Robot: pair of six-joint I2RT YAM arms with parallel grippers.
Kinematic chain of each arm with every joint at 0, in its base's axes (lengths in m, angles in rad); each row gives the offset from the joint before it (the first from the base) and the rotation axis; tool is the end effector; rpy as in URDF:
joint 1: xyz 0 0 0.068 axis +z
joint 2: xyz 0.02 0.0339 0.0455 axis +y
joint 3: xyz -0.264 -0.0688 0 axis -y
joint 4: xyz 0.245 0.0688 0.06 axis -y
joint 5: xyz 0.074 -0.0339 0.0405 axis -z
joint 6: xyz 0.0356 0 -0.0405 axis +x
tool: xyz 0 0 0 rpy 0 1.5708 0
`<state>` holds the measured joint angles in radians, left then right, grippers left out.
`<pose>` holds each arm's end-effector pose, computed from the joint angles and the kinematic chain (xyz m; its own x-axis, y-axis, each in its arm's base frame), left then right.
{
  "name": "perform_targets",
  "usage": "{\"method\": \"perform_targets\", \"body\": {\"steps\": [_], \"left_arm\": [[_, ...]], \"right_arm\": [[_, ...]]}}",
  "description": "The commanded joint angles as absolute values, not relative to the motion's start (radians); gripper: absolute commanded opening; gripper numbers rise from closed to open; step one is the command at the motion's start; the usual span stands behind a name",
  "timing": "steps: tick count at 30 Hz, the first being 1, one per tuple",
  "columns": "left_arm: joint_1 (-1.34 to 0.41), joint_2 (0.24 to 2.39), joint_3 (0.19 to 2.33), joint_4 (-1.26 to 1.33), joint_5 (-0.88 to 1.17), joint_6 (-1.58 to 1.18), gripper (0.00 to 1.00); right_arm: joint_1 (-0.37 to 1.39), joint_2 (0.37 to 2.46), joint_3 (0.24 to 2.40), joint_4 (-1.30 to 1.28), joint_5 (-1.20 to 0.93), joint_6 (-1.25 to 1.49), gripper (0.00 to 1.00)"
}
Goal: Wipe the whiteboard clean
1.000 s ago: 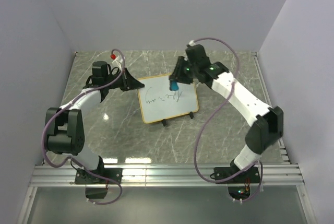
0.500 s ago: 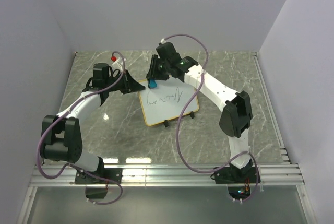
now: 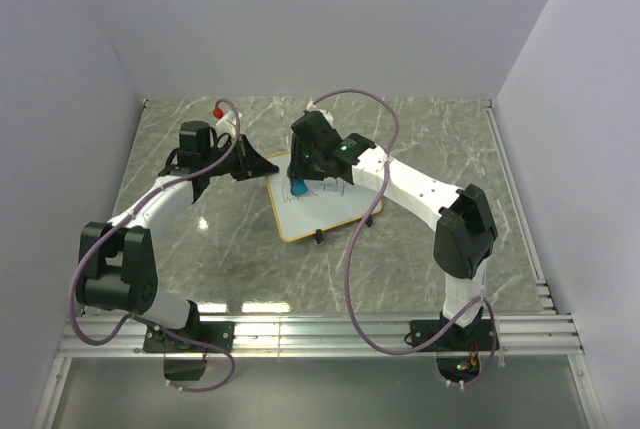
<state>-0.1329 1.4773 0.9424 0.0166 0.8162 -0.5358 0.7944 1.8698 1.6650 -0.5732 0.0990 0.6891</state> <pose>0.3159 -0.0684 0.2543 -0.7888 -0.2474 -0.5627 0.3667 0.5452 -0.7538 0.3023 0.3027 0.2979 -0.7996 0.0888 -0.5939 -0.1972 0.8953 0.3994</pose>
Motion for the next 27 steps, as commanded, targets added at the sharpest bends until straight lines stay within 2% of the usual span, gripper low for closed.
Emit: {"method": "perform_targets", "body": {"steps": [1, 18, 21, 27], "left_arm": [[-0.160, 1.448, 0.946, -0.038, 0.741, -0.485, 0.00], [-0.175, 1.408, 0.971, -0.052, 0.733, -0.499, 0.00], [-0.175, 1.394, 0.965, -0.060, 0.733, -0.497, 0.00], [-0.181, 1.376, 0.953, -0.072, 0.730, -0.491, 0.00]], "right_arm": [[0.850, 1.902, 1.724, -0.587, 0.107, 0.680, 0.00], [0.982, 1.852, 1.513, -0.568, 0.104, 0.600, 0.00], [0.974, 1.856, 1.535, -0.589, 0.153, 0.589, 0.00], [0.905, 1.908, 1.722, -0.640, 0.228, 0.577, 0.00]]}}
